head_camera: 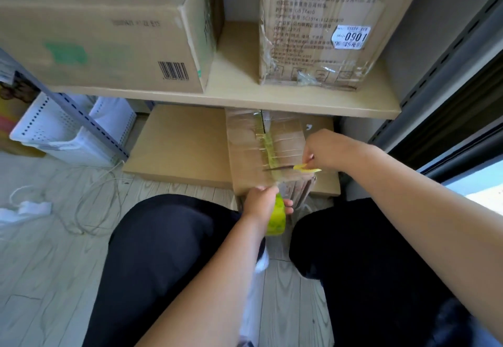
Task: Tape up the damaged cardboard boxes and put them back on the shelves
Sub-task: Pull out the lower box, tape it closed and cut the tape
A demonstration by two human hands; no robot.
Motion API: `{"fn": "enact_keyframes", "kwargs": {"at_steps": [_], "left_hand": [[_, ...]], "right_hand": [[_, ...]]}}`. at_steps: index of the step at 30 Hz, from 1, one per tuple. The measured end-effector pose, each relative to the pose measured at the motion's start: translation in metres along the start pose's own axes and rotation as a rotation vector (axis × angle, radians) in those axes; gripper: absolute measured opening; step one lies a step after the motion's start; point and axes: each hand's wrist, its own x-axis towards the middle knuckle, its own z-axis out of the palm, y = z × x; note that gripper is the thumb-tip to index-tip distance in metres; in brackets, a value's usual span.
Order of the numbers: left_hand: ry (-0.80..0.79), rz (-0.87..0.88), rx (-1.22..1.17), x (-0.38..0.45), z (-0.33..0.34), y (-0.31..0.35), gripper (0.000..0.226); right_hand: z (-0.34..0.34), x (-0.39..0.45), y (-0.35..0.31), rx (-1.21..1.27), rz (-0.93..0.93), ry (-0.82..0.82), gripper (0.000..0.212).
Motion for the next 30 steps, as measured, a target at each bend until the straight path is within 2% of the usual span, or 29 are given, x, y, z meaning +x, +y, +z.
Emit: {"fn": "enact_keyframes", "kwargs": {"at_steps": [3,5,8,11,13,15,18,22,23,24,26,27,28,30], "left_hand": [[-0.072,0.073,0.005,-0.030,-0.009,0.043,0.014],[-0.105,0.163,0.020,-0.053,-0.017,0.076,0.016],[-0.106,0.352,0.012,-0.092,-0.029,0.132,0.005],[-0.150,0.571,-0.040,-0.136,-0.035,0.186,0.004],[-0.204,0.706,-0.051,-0.166,-0.036,0.217,0.005],[-0.246,0.803,-0.032,-0.193,-0.036,0.244,0.008],[-0.286,0.869,-0.038,-0.216,-0.037,0.277,0.014],[-0.338,0.861,-0.066,-0.215,-0.036,0.309,0.025],[-0.343,0.861,-0.059,-0.210,-0.036,0.316,0.027],[-0.350,0.860,-0.053,-0.204,-0.035,0.323,0.028],[-0.375,0.863,-0.036,-0.194,-0.034,0.334,0.030],[-0.394,0.872,-0.025,-0.191,-0.033,0.338,0.031],[-0.403,0.886,-0.014,-0.188,-0.030,0.341,0.033],[-0.398,0.913,-0.010,-0.185,-0.025,0.347,0.032]], "right_hand": [[-0.021,-0.033,-0.009,0.088,0.044,0.099,0.022],[-0.043,-0.057,-0.015,0.191,0.067,0.257,0.014],[-0.098,-0.094,-0.024,0.200,0.016,0.775,0.014],[-0.167,-0.125,-0.034,0.324,-0.080,1.255,0.017],[-0.212,-0.139,-0.039,0.442,-0.141,1.491,0.020],[-0.253,-0.145,-0.036,0.463,-0.122,1.610,0.020],[-0.307,-0.138,-0.017,0.406,0.053,1.528,0.019],[-0.349,-0.115,0.007,0.398,0.213,1.137,0.018],[-0.353,-0.110,0.008,0.379,0.230,1.098,0.019],[-0.355,-0.106,0.006,0.352,0.224,1.136,0.021],[-0.348,-0.101,-0.007,0.264,0.086,1.380,0.027],[-0.339,-0.104,-0.020,0.238,-0.051,1.438,0.028],[-0.330,-0.108,-0.034,0.236,-0.204,1.388,0.029],[-0.320,-0.114,-0.056,0.271,-0.394,1.145,0.030]]}}
